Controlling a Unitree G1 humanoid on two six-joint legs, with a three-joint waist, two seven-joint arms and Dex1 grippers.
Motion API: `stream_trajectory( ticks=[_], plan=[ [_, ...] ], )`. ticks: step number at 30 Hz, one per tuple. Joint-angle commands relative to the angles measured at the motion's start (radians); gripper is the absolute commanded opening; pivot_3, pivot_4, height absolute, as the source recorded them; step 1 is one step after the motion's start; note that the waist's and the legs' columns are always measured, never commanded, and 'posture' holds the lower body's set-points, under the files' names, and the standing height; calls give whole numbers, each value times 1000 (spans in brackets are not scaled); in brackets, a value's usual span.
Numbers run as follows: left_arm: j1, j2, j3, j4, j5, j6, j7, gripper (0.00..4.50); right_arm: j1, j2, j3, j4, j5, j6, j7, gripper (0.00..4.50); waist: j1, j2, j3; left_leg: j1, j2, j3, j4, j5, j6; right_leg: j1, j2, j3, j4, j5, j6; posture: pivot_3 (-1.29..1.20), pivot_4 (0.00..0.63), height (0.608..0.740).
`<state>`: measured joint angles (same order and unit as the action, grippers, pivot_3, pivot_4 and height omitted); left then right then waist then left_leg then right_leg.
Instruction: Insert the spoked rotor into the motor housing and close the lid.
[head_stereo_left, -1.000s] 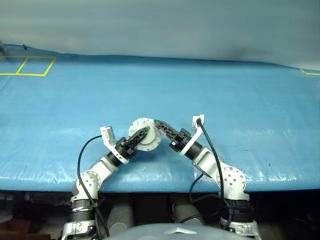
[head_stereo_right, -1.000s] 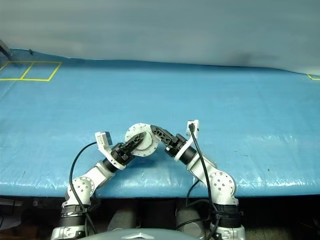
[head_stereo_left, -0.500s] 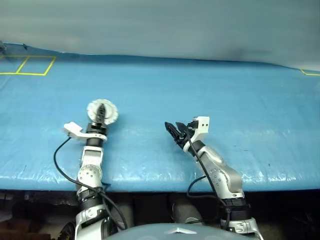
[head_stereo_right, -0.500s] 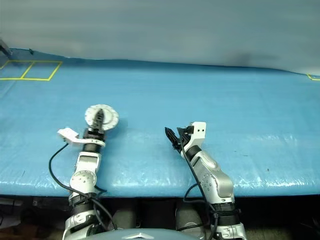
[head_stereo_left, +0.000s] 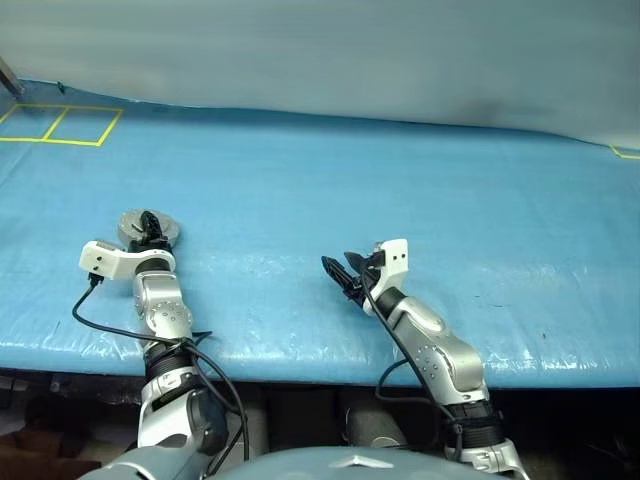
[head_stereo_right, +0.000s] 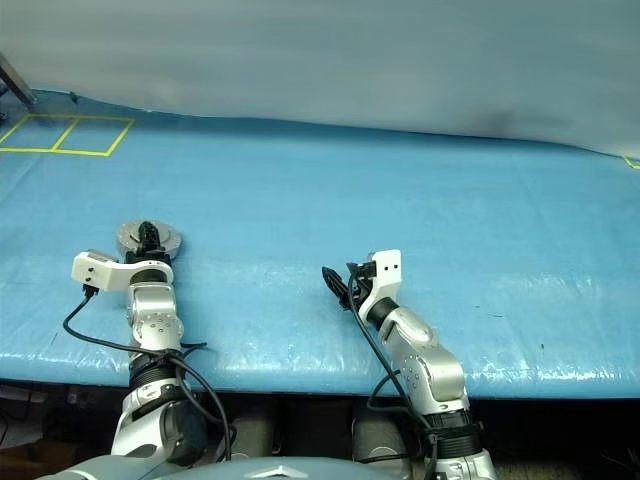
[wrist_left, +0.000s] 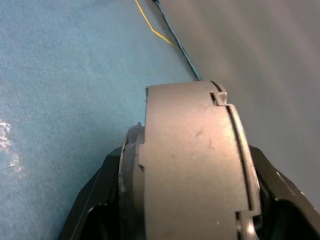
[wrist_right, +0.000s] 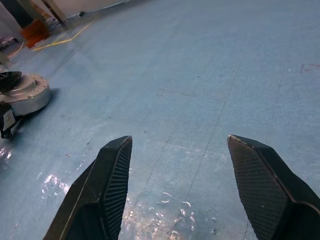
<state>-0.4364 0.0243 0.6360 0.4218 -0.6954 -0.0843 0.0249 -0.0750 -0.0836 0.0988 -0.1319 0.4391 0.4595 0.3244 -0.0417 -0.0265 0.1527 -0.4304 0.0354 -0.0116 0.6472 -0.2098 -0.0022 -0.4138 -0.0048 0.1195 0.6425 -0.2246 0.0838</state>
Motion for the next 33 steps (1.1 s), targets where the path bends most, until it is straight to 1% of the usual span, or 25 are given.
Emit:
stream_trajectory(
  ticks=[1,3,5,8,10,13,14,15,16,18,20,21,23,24,26,29,30,33],
  plan=[
    [8,43,28,-23,89,-104,104,4106,-7,5,-11,-36,-1,-18,8,3208,-5,0,0,1,0,0,0,0,0,0,0,0,0,0,0,0,150,740],
    [12,70,42,-22,134,-158,150,4106,-10,4,-11,-31,-4,-14,9,3208,-11,0,0,1,1,0,-1,0,0,0,0,0,1,2,3,0,150,740],
    [20,114,58,-23,220,-244,216,4106,-13,2,-11,-25,-10,-14,8,3208,-11,0,0,1,1,0,-1,0,0,0,1,0,1,2,3,0,150,740],
    [30,158,57,-54,337,-325,302,4106,-14,-2,-6,-20,-31,-30,7,3208,-9,0,0,1,1,0,0,0,0,0,1,0,1,5,-1,0,150,740],
    [34,181,24,-76,414,-360,316,4106,-10,-6,1,-15,-72,-77,-1,3208,1,-1,0,1,0,1,0,0,0,0,0,0,0,5,-1,0,150,740],
    [35,173,-52,-134,495,-392,296,4106,-3,-4,3,0,-143,-177,-21,3208,14,-1,-1,0,-1,1,0,0,-1,1,-2,0,0,4,-2,0,150,740],
    [36,165,-113,-166,524,-405,251,4106,-2,-4,-3,12,-177,-231,-39,3208,17,-2,-1,0,-1,1,1,0,-1,1,-2,0,0,3,-3,0,150,740],
    [42,152,-214,-207,510,-403,135,4106,-2,-6,-17,21,-200,-276,-53,3208,22,-2,-1,0,-2,1,1,0,-1,1,-2,0,0,3,-3,0,150,740],
    [46,144,-283,-235,494,-399,51,4106,-2,-7,-27,29,-215,-307,-61,3208,27,-2,-1,0,-2,1,1,1,-1,1,-3,0,-1,3,-3,0,150,740],
    [78,148,-446,-293,400,-333,-205,4106,0,-27,-40,34,-227,-329,-52,3208,29,-2,-1,0,-5,2,1,1,0,2,-5,0,-1,4,-3,0,150,740],
    [114,182,-561,-332,354,-252,-389,4106,3,-49,-42,34,-223,-324,-24,3208,18,-1,-2,0,-5,4,1,1,1,1,-6,1,-1,4,-3,0,150,740],
    [147,222,-661,-365,353,-186,-513,4106,8,-75,-37,31,-248,-342,-15,3208,8,0,-2,0,-5,5,1,1,1,1,-7,1,-1,4,-3,0,150,740],
    [190,282,-793,-400,355,-98,-681,4106,17,-113,-31,27,-294,-374,-14,3208,-15,3,-3,2,-4,5,-1,1,1,0,-6,2,0,4,-4,0,150,740],
    [208,307,-845,-409,363,-61,-740,4106,22,-131,-32,28,-321,-390,-22,3208,-23,4,-3,2,-4,5,-2,1,1,-1,-5,2,1,3,-6,0,150,740],
    [234,349,-909,-422,375,-1,-820,4106,32,-156,-31,31,-350,-403,-28,3208,-34,5,-2,3,-2,5,-4,1,1,-2,-4,2,2,2,-8,0,150,740],
    [266,402,-967,-402,440,34,-879,4106,55,-199,-29,25,-371,-401,2,3208,-35,6,-2,4,3,2,-4,1,1,-2,2,1,4,-2,-7,0,150,740],
    [274,412,-974,-377,468,23,-882,4106,69,-228,-25,16,-368,-396,37,3208,-34,6,-2,4,3,2,-4,1,1,-2,3,1,5,-3,-8,0,150,740],
    [288,409,-946,-346,475,0,-878,4106,97,-284,-26,-14,-327,-382,130,3208,-27,7,-2,5,3,3,-2,1,1,0,2,1,5,-3,-8,0,150,740]
  ],
)
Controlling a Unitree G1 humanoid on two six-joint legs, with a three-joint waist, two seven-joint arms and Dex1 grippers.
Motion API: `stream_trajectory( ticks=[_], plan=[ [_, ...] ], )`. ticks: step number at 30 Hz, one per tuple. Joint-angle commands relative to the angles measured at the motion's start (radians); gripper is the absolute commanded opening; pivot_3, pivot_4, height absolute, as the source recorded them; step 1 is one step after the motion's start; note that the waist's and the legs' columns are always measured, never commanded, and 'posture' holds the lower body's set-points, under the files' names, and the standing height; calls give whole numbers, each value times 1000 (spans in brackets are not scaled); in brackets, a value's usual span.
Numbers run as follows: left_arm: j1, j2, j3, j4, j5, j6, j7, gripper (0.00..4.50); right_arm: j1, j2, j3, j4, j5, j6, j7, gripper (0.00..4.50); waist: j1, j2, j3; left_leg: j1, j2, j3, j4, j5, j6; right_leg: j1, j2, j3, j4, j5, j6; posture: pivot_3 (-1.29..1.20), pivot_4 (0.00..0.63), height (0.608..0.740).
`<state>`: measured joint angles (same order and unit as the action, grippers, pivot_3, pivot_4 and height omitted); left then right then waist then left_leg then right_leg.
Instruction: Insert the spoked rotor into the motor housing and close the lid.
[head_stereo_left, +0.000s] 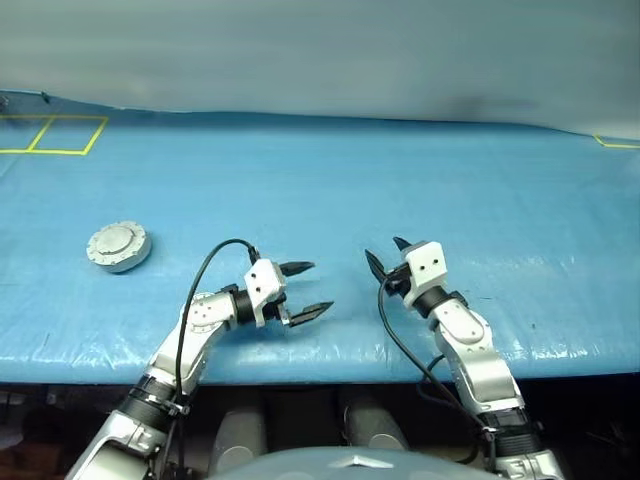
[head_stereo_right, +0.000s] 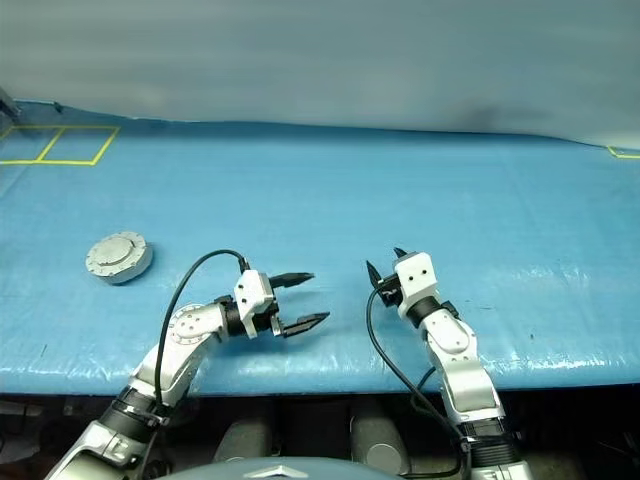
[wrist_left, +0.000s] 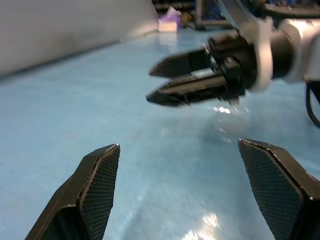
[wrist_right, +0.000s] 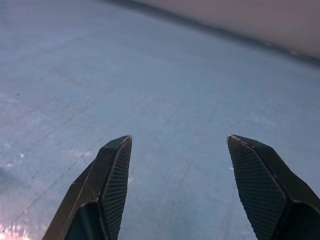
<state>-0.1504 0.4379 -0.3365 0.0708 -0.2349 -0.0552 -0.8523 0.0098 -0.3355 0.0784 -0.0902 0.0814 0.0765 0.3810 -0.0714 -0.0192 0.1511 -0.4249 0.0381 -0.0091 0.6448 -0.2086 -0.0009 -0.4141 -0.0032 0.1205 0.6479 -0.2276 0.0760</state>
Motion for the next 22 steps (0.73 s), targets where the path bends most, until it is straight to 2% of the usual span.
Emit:
stream_trajectory(
  ticks=[1,5,6,7,9,10,22],
  plan=[
    [4,-12,40,5,6,-34,1,4106,16,-43,-8,-60,39,2,89,3208,4,0,0,0,0,1,1,0,0,0,-1,0,0,0,0,0,150,740],
    [-9,-51,103,25,3,-87,44,4106,18,-76,-22,-66,69,23,148,3208,7,0,0,0,-2,3,4,0,0,1,-5,0,-1,1,3,0,150,740],
    [-16,-62,120,34,9,-105,62,4139,17,-80,-20,-68,77,33,163,3544,9,0,0,0,-2,4,4,0,0,1,-5,0,-1,2,3,0,150,740],
    [-20,-72,133,40,13,-117,74,4139,16,-82,-19,-69,82,39,171,3699,10,0,0,0,-2,4,4,0,0,1,-6,0,-2,2,4,0,150,740],
    [-27,-93,155,54,26,-154,103,4139,14,-75,-18,-72,90,44,179,4409,12,0,0,0,-2,4,4,0,0,1,-5,0,-2,2,4,0,150,740],
    [-29,-102,165,56,24,-157,108,4139,12,-69,-17,-71,88,41,175,4489,13,0,0,0,-2,3,3,0,0,1,-5,0,-2,2,4,0,150,740],
    [-26,-127,190,60,50,-180,142,4139,-19,-53,18,-29,35,29,165,4489,13,0,0,-1,-3,3,3,0,0,1,-5,0,-2,3,5,0,150,740]
  ],
)
